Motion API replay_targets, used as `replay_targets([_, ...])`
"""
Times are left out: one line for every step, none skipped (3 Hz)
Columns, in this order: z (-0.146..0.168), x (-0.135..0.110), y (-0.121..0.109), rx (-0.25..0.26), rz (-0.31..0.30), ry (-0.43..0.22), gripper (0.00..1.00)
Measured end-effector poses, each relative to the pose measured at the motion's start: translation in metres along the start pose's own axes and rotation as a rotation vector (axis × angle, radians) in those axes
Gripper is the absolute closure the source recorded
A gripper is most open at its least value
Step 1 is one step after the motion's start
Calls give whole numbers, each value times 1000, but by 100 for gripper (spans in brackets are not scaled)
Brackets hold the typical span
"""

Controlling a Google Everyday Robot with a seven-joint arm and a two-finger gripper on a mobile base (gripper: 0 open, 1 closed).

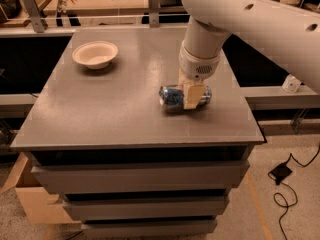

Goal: Knock redbull can over

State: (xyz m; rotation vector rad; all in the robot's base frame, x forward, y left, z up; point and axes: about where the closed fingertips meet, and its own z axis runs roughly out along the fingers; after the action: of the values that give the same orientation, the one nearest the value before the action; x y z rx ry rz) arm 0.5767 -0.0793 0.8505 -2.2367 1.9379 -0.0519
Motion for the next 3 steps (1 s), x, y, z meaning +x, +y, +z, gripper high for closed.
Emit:
replay_targets([10,-2,-1,-37,-21,-8,100])
replay_targets([17,-4,-5,-76,-26,-11,81])
replay_targets([17,-4,-5,-76,-26,-11,58])
